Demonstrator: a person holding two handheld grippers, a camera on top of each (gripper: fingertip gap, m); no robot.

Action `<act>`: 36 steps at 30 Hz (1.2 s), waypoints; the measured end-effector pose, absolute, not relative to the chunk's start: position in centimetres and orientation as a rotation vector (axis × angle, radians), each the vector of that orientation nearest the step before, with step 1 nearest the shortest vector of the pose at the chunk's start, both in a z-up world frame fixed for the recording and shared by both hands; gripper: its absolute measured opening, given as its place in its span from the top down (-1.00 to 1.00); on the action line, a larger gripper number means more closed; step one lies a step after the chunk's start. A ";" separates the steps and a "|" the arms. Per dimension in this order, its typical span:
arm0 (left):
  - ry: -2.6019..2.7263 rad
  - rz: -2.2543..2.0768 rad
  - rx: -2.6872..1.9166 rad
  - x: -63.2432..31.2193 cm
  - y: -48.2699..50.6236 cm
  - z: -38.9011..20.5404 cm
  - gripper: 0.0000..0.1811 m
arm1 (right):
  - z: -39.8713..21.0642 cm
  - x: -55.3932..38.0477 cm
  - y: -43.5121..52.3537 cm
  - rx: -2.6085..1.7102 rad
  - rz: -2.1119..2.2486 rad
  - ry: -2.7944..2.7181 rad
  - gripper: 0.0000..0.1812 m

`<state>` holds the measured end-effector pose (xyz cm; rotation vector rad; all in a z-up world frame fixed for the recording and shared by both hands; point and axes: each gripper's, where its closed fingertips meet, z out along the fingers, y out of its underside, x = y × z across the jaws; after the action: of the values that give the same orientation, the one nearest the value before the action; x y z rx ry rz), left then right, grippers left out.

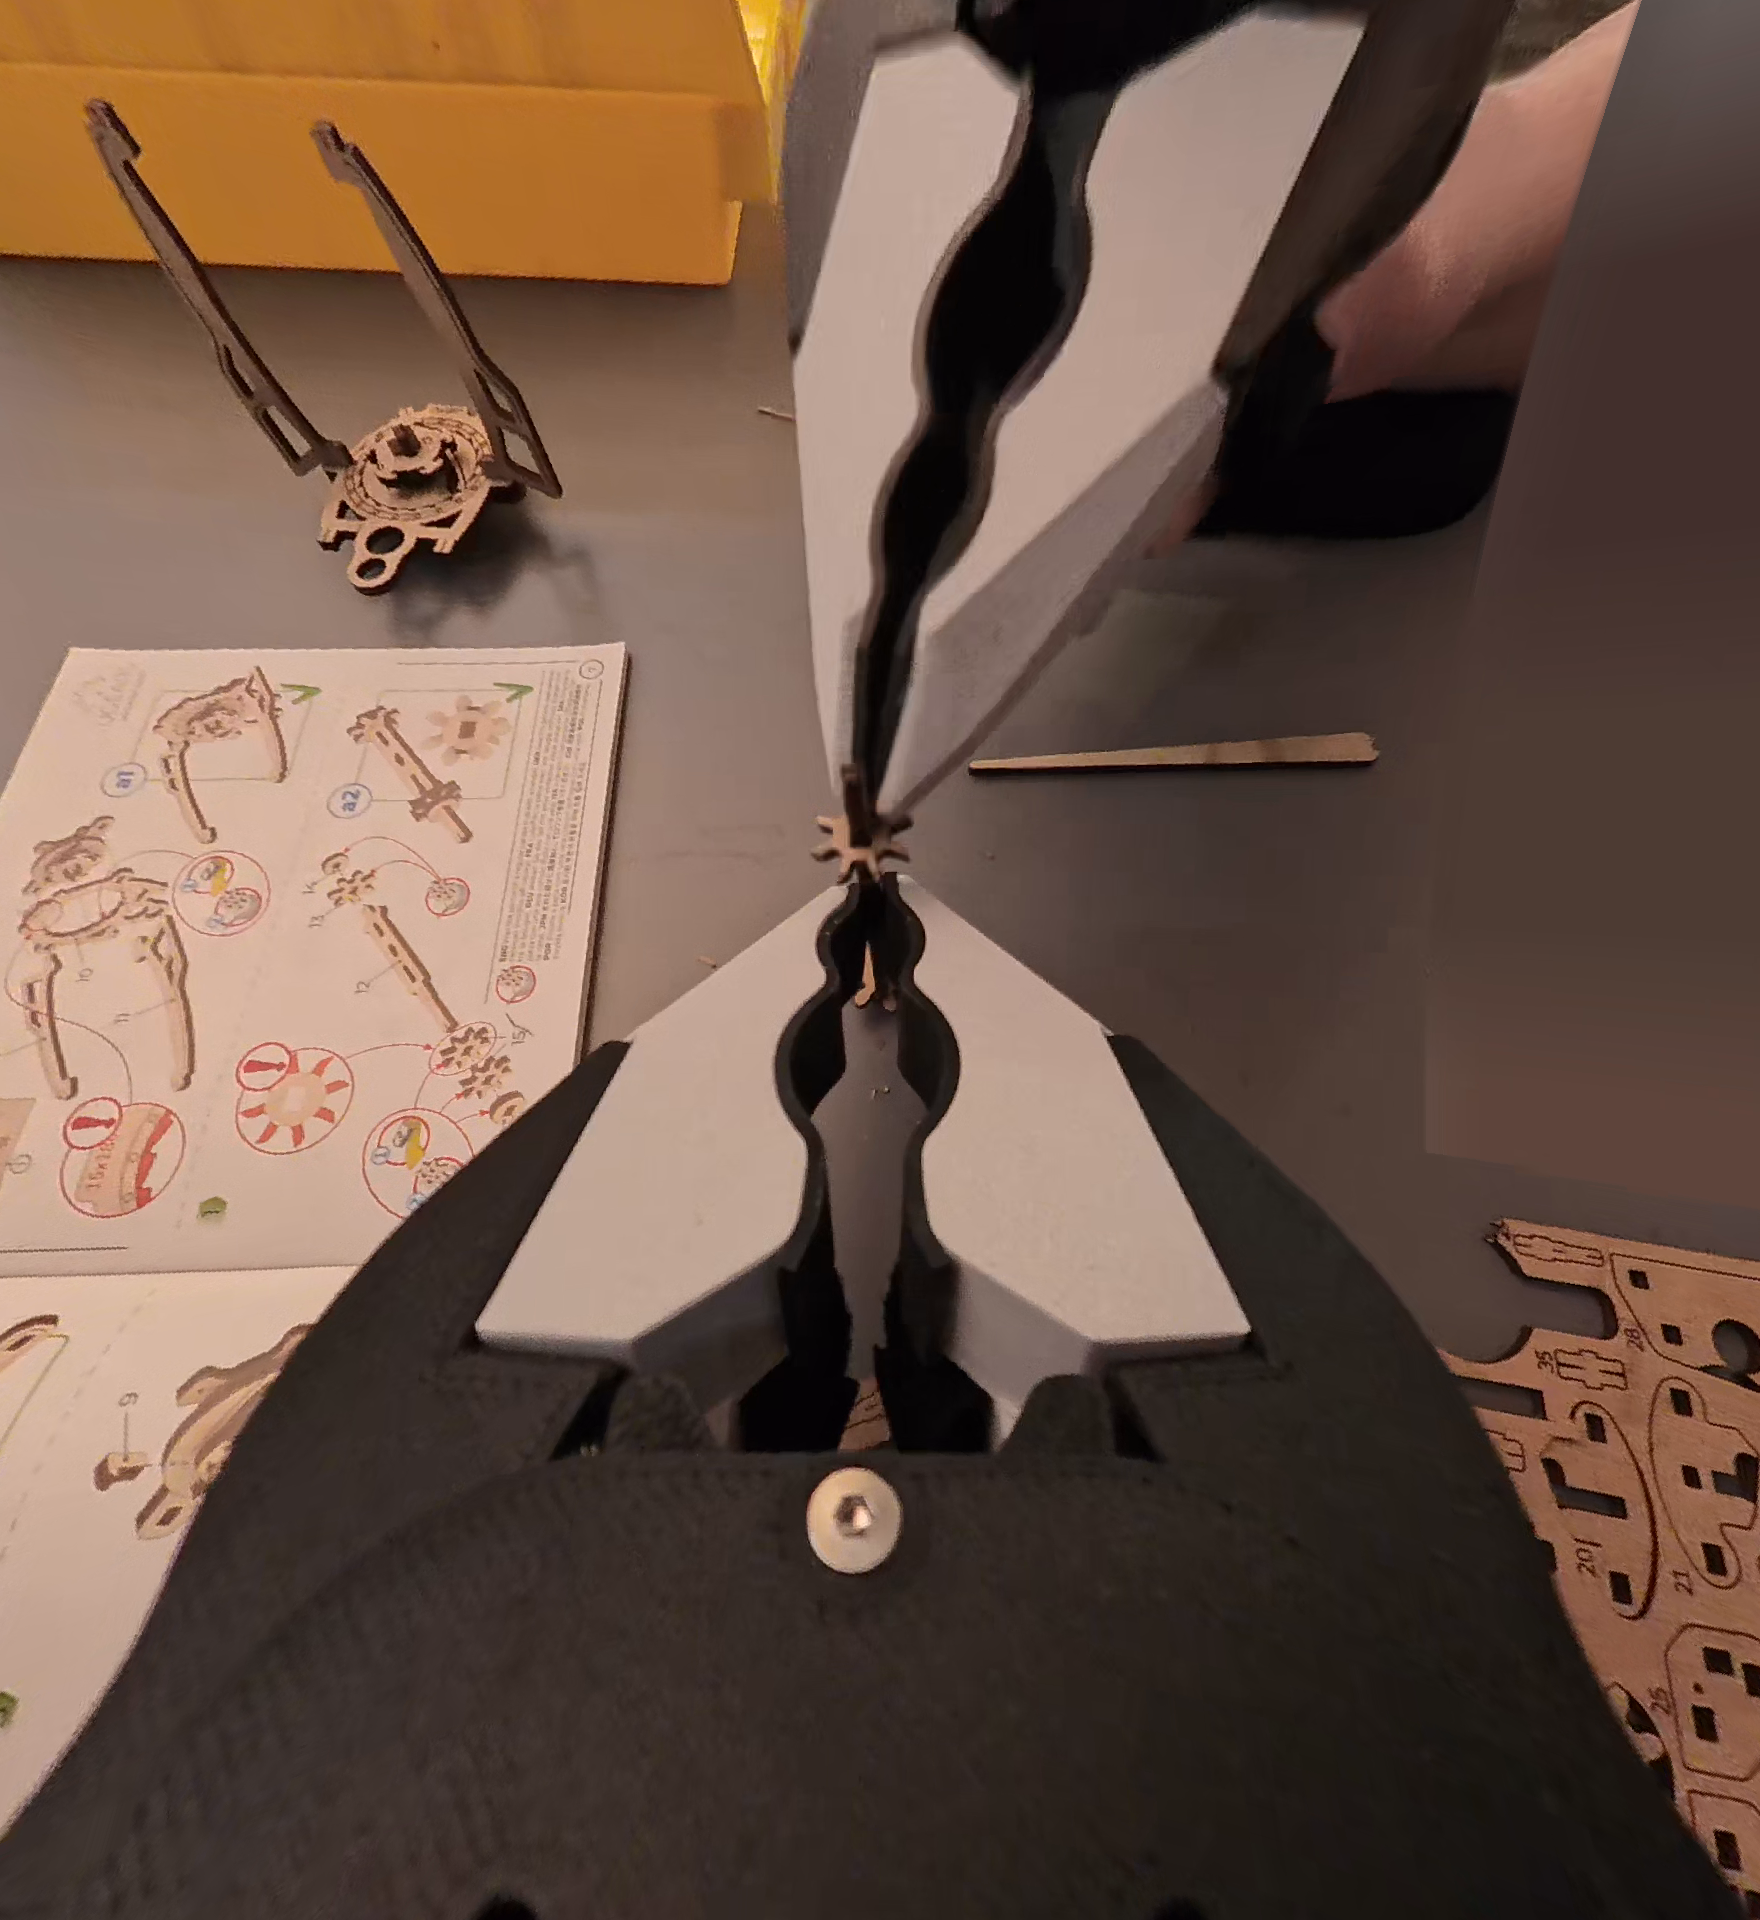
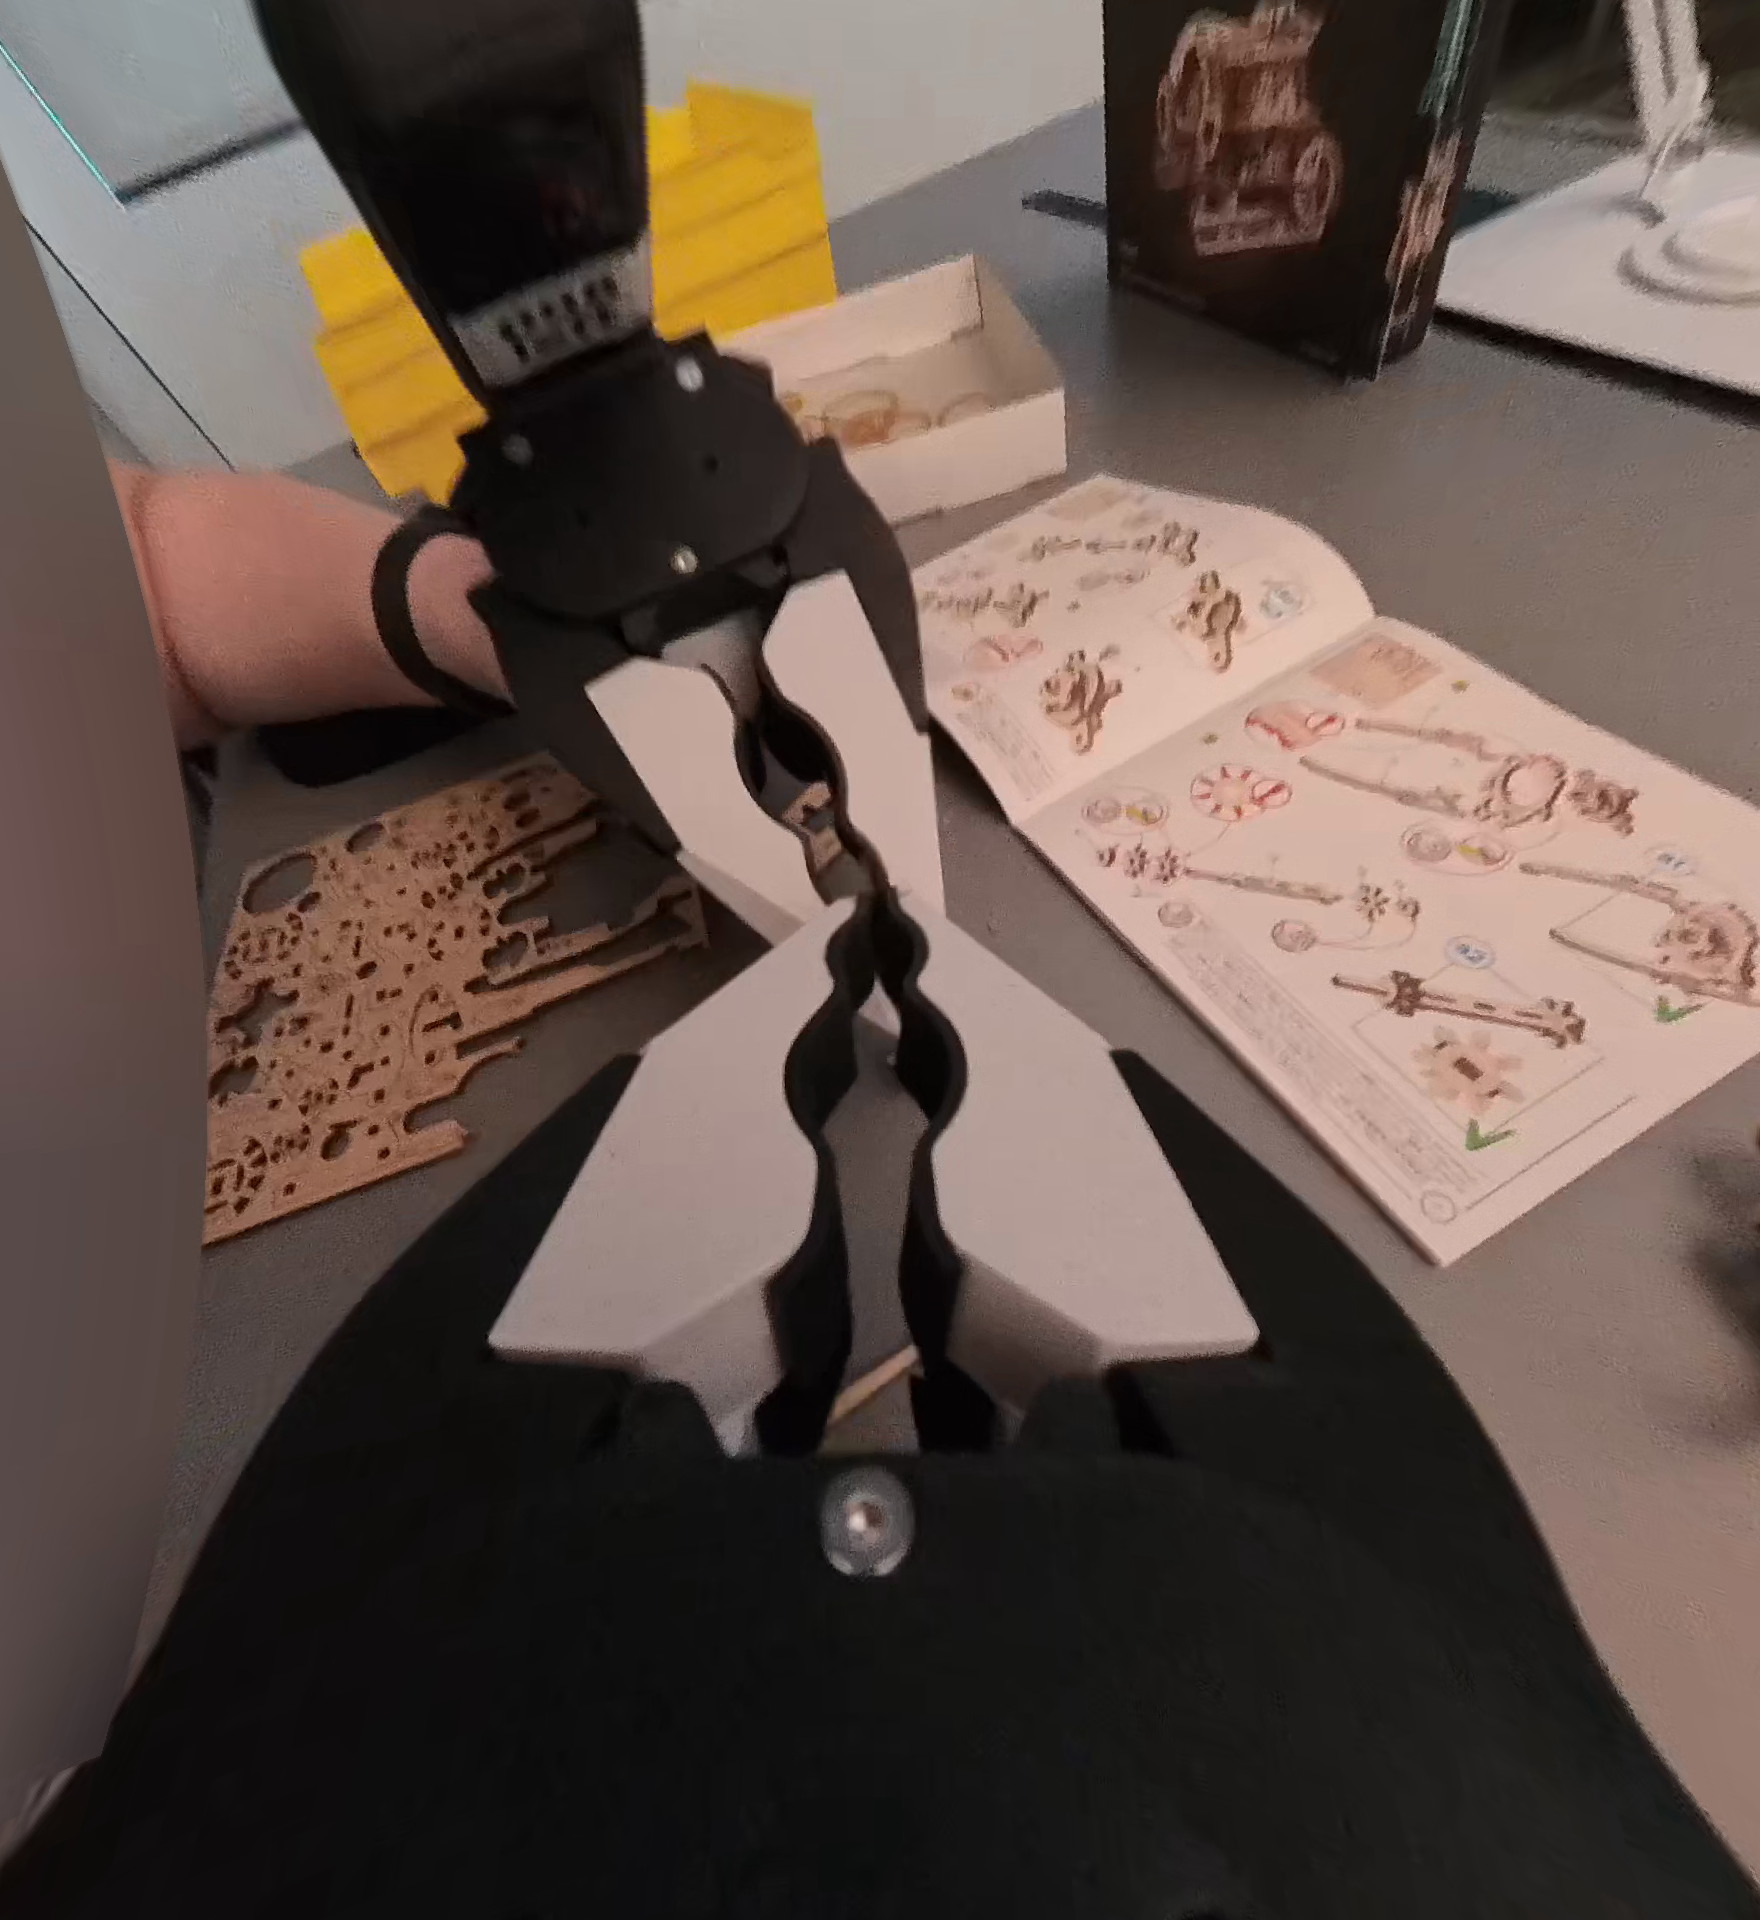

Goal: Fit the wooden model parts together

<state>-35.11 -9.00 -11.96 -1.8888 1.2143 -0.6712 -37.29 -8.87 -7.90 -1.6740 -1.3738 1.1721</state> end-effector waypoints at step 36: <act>1.223 -0.655 -1.894 -35.2 -9.0 -12.0 1.00 | -7.2 -37.3 -8.5 -1.660 1.166 -1.338 1.00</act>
<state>-35.21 -9.03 -11.97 -1.8938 1.2235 -0.6553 -37.35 -8.52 -7.23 -1.6601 -1.3385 1.1659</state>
